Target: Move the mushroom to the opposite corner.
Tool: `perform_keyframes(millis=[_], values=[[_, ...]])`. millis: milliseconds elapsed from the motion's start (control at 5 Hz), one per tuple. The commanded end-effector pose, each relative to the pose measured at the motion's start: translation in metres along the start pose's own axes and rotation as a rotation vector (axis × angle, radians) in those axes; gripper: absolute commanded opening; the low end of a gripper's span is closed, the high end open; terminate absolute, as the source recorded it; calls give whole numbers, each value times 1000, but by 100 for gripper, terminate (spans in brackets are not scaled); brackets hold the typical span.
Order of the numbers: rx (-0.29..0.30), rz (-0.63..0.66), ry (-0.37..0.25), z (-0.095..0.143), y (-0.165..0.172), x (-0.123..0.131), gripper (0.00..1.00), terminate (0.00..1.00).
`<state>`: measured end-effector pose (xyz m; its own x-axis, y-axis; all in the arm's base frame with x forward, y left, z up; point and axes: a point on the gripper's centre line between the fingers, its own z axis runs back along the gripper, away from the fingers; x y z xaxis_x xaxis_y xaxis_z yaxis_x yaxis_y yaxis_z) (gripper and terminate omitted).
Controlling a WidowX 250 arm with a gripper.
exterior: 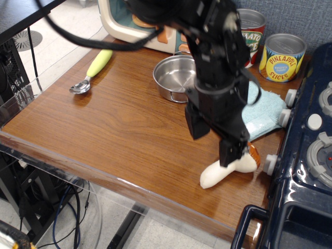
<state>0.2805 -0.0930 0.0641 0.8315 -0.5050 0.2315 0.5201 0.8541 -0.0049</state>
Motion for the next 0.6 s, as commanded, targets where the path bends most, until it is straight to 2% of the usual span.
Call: perform_keyframes(millis=[0, 200, 400], values=[[-15, -26, -102, 40, 9, -14, 100, 0], [-15, -26, -102, 40, 9, -14, 100, 0], [-15, -26, -102, 40, 9, -14, 100, 100]])
